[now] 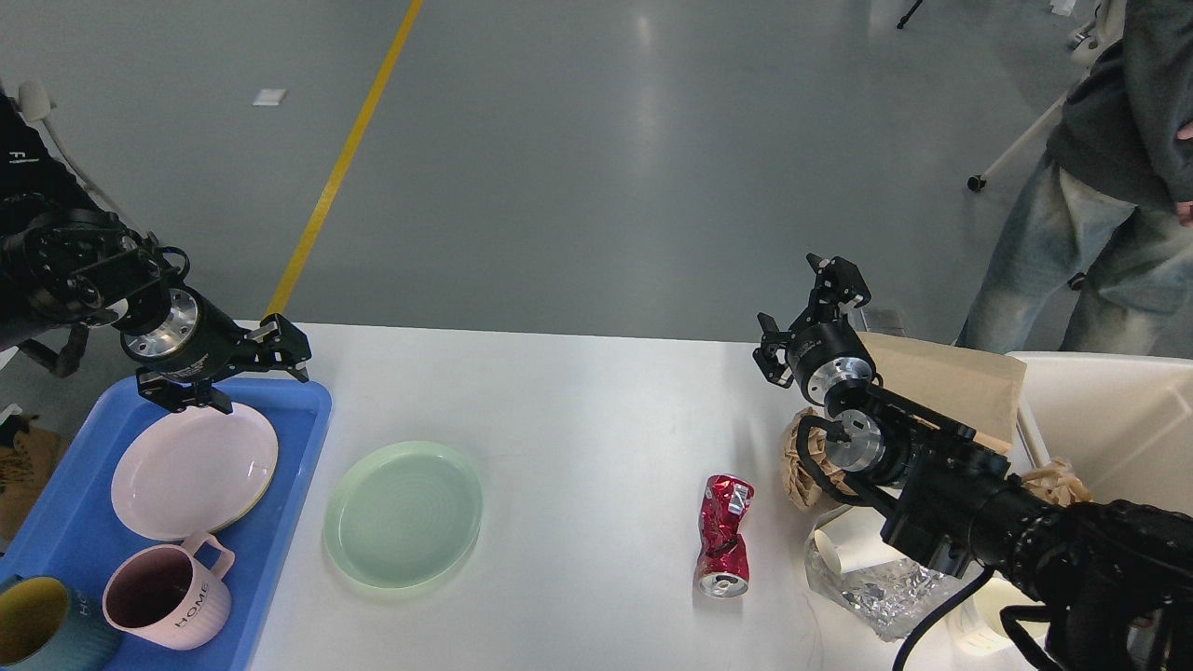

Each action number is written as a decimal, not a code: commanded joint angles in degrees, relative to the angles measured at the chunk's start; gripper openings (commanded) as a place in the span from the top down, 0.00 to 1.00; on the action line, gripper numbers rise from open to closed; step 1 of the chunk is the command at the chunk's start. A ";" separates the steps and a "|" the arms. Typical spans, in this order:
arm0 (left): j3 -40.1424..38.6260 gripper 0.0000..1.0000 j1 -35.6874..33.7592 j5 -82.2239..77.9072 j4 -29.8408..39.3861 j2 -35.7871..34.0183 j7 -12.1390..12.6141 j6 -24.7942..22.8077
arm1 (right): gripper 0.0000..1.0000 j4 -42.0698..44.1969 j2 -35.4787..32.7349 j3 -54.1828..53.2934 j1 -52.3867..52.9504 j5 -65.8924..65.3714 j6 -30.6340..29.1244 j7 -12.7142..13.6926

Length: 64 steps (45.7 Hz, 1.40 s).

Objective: Tidy desktop
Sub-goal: 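Lift the left gripper away and move toward the green saucer, then lower the left gripper to the edge of the green saucer and grip it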

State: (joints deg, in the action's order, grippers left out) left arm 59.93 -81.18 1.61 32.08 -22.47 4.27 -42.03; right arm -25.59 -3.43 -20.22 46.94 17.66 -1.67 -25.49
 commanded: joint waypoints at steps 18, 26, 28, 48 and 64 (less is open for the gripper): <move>0.63 0.08 1.46 -0.46 0.09 6.21 4.68 -1.47 | 0.00 0.01 0.00 0.01 0.00 0.00 0.00 0.00; 1.25 0.08 2.95 -0.46 0.09 8.67 8.82 -3.14 | 0.00 0.01 0.00 0.01 0.00 0.00 0.00 0.00; 1.33 0.08 3.40 -0.46 0.00 8.76 8.82 -3.14 | 0.00 0.01 0.00 0.01 0.00 -0.08 0.00 0.00; 0.37 0.08 7.00 -0.38 -0.09 8.67 8.73 -2.27 | 0.00 0.01 0.00 0.01 0.00 0.00 0.00 0.00; -2.71 0.08 9.20 -0.29 -0.09 8.59 8.30 0.28 | 0.00 0.01 0.00 0.01 0.00 0.00 0.00 0.00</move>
State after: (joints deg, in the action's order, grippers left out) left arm 58.54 -72.44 1.32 31.98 -13.77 12.73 -42.52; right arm -25.57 -3.43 -20.21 46.93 17.67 -1.67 -25.49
